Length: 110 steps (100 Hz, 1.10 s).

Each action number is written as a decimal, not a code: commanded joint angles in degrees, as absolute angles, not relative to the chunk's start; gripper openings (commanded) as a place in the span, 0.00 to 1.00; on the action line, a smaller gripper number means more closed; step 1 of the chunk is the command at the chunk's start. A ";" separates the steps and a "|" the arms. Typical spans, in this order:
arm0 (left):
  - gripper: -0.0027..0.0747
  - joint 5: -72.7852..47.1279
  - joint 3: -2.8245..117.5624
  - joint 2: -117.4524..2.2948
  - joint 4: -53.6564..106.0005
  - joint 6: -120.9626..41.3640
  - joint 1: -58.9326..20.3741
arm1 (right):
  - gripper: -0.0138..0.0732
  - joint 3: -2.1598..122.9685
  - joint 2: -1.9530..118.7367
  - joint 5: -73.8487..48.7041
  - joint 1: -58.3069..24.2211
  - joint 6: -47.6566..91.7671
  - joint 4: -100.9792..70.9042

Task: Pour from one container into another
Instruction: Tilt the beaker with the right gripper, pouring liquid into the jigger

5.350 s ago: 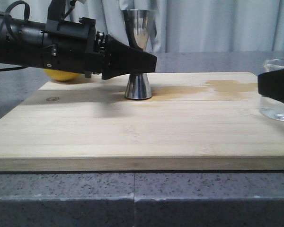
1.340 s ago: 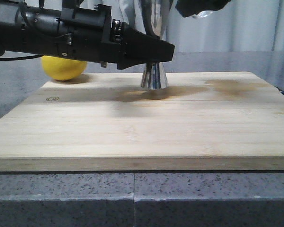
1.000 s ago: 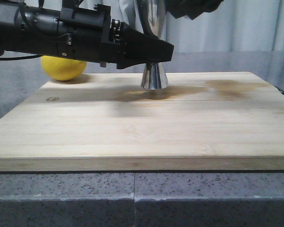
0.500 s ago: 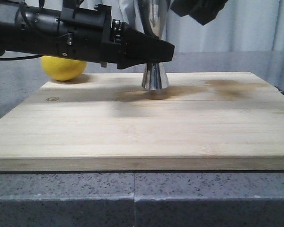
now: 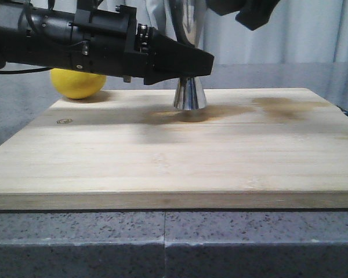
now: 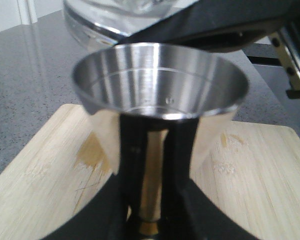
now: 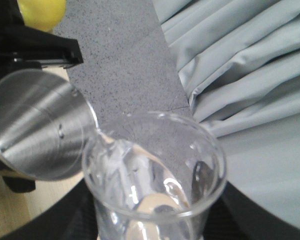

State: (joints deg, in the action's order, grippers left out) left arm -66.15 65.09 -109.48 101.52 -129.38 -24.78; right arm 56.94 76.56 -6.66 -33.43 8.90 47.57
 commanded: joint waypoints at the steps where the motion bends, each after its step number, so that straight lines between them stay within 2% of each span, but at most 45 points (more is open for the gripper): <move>1: 0.11 -72.42 66.67 -106.89 105.59 -129.06 -25.24 | 0.48 59.06 74.88 -2.50 -33.47 9.09 49.70; 110: 0.11 -72.32 66.67 -106.89 105.59 -129.06 -25.24 | 0.48 59.06 74.88 -3.08 -33.47 9.09 62.10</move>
State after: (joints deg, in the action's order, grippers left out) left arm -66.15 65.09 -109.48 101.52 -129.38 -24.78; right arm 56.94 76.56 -5.62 -33.43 8.90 59.91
